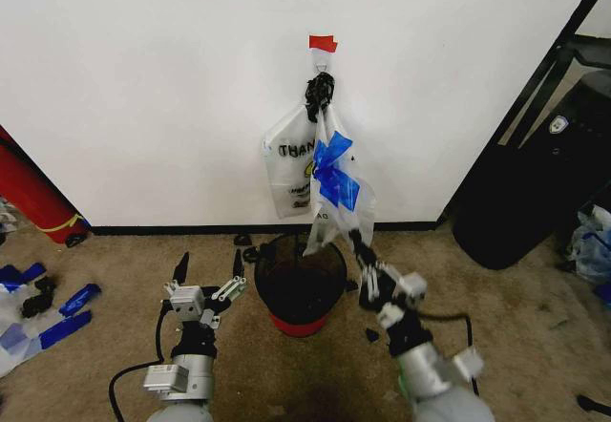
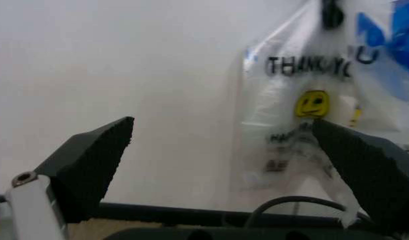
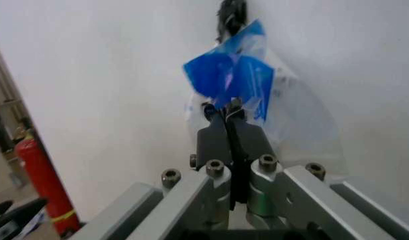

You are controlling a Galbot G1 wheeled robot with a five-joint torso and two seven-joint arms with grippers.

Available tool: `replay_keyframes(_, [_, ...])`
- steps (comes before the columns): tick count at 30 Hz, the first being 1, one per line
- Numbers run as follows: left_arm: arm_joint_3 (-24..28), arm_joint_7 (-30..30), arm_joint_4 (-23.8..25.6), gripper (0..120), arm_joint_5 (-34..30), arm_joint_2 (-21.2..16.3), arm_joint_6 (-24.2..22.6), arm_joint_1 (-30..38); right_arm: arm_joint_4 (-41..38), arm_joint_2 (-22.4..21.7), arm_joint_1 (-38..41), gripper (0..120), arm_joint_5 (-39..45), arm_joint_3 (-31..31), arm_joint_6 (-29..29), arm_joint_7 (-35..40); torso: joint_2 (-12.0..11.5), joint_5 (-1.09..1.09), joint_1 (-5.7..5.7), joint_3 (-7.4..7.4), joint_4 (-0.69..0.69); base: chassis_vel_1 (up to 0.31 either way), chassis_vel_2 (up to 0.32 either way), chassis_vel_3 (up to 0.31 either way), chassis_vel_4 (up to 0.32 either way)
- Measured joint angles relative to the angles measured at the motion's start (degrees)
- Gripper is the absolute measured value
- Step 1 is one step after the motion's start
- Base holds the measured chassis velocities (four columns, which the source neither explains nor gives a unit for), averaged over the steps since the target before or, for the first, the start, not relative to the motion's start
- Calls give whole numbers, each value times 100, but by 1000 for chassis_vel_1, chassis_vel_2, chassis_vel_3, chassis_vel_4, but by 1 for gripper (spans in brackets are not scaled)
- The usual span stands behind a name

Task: Pick up the garbage bag from the wall and place it over the trash bin.

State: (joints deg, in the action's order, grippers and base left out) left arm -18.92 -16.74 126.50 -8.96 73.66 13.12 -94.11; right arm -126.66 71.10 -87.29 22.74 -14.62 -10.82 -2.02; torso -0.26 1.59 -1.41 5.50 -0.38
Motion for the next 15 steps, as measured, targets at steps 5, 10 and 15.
replay_keyframes(5, [172, -5, -16, 100, -137, -342, -191, 345, 422, -124, 745, 0, 485, -37, 331, 138, 0, 0, 0, 0, -2, 0, 0, 0, 0])
replay_keyframes(10, [561, -48, 15, 100, -528, -832, -588, 934, 995, -162, 1495, 0, 882, 50, 546, 293, 0, 0, 0, 1, 0, 0, 0, 0, 0])
replay_keyframes(15, [1221, -160, 144, 100, -1476, -1741, -1173, 1772, 1294, -129, 1838, 0, 882, -5, 562, 314, 0, -1, 0, 1, -2, 0, 0, 0, 0])
